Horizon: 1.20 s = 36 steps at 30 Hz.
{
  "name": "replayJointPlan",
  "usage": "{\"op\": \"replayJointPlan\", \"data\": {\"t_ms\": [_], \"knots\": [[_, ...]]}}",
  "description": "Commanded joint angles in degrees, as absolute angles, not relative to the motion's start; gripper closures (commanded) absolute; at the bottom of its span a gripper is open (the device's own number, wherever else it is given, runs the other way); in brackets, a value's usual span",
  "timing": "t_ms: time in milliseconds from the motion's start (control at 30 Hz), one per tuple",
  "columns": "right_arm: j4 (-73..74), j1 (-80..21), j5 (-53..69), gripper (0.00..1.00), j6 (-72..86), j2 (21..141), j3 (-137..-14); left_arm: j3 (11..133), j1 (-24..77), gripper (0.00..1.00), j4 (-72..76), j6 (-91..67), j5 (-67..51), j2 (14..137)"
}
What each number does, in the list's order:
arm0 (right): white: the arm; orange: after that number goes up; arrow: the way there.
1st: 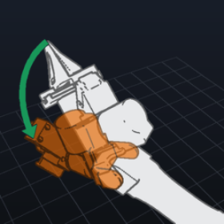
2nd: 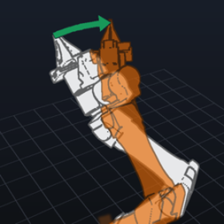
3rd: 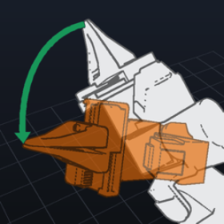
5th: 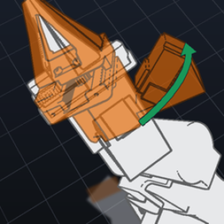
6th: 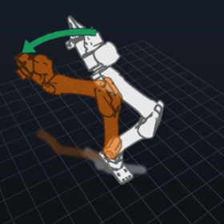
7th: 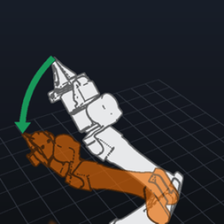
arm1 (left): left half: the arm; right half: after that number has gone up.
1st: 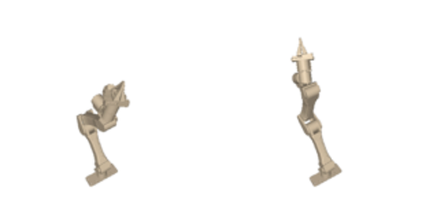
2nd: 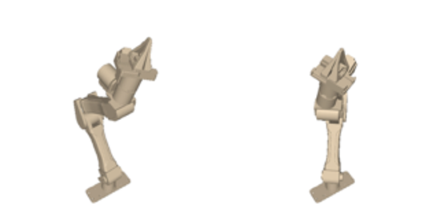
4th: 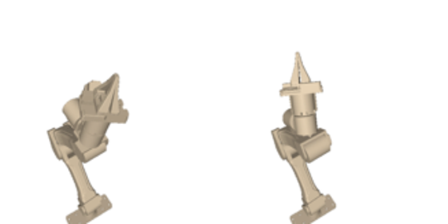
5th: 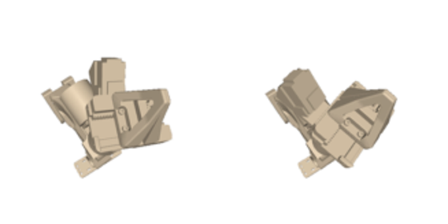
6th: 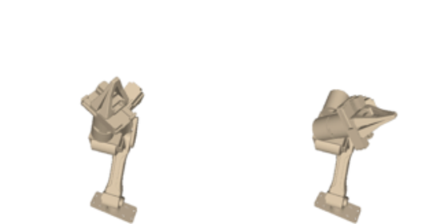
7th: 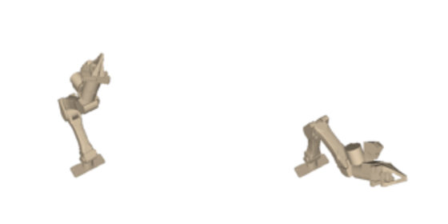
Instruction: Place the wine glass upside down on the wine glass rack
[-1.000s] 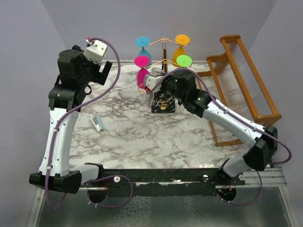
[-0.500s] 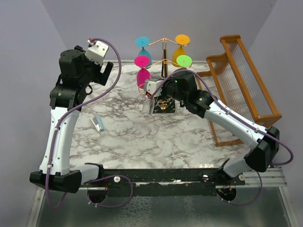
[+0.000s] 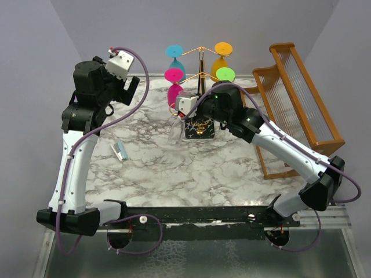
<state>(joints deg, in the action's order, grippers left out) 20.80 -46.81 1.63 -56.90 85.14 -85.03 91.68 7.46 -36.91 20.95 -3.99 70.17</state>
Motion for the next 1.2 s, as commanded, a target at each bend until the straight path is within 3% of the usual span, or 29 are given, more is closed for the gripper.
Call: {"op": "replayJointPlan", "data": {"t_ms": [0,567,1167], "knots": [[21.98,-47.49,4.3,0.99,-55.55,84.71,-87.46,91.18,7.1,0.07,-35.61,20.84,-5.97,70.3],[23.55,-48.47,7.2,0.99,-52.09,85.54,-89.54,90.64,7.1,0.07,-35.56,20.84,-7.05,70.43],[19.52,-49.52,1.38,0.99,-47.85,89.08,-91.91,90.36,7.03,0.07,-35.91,20.98,-7.61,70.15]]}}
